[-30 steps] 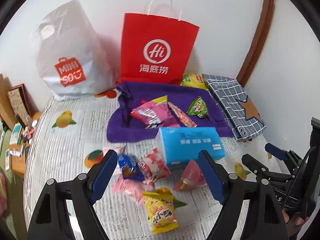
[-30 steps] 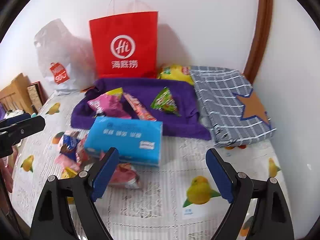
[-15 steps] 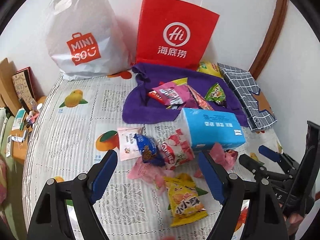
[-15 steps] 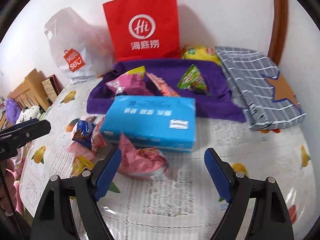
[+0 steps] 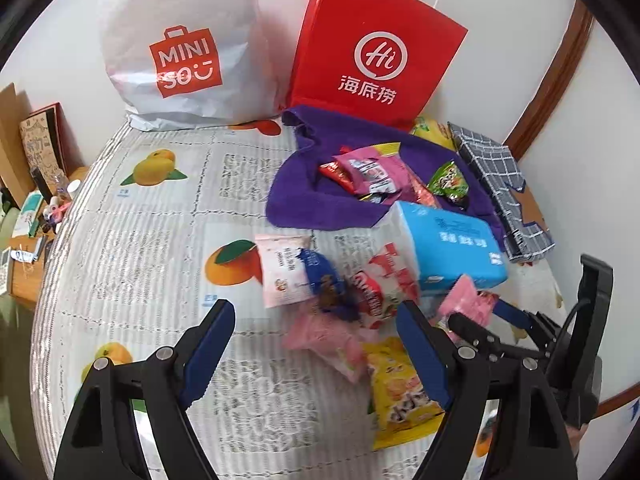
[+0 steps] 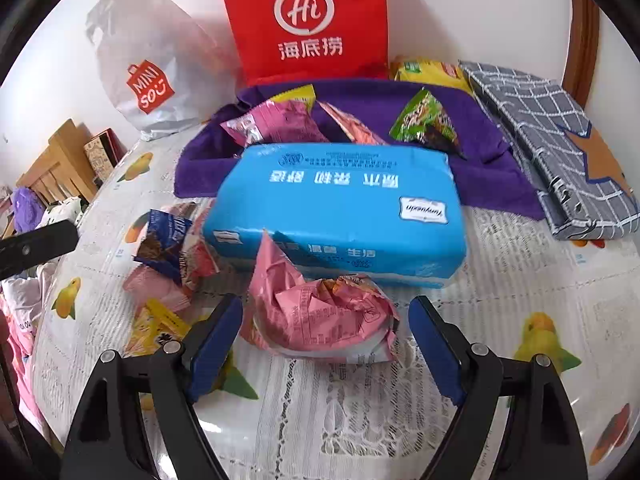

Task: Organize snacks
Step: 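Grasp the pink crumpled bag with the right tool while the left tool grasps the yellow snack bag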

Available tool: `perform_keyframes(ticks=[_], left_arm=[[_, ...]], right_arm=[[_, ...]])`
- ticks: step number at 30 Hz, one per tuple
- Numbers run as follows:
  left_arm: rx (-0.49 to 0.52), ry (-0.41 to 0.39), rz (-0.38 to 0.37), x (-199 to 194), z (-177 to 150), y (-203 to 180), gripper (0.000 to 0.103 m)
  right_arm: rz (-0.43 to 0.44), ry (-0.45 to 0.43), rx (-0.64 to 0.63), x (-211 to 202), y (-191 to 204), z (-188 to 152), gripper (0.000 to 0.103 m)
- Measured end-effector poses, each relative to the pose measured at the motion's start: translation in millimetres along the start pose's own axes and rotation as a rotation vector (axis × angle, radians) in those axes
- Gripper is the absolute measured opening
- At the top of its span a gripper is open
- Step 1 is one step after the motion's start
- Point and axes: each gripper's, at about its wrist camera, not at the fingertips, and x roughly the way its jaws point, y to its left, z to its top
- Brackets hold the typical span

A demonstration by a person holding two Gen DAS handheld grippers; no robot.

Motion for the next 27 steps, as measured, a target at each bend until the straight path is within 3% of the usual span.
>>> perform_keyframes(ticks=[4, 10, 22, 27], left_arm=[[-0.003, 0.024, 0.011, 4, -3, 4, 0.081], [0.021, 0.043, 0.019, 6, -10, -1, 0.081], [0.053, 0.091, -0.025, 17, -25, -34, 0.081], [0.086, 0.152, -0.042, 33, -35, -59, 0.081]], right_arm=[[-0.001, 0.018, 0.002, 14, 0, 0, 0.085], [0.027, 0.0, -0.003, 15, 0, -5, 0.066], [0.02, -0.073, -0.042, -28, -16, -19, 0.065], [0.005, -0.097, -0.039, -44, -33, -28, 0.065]])
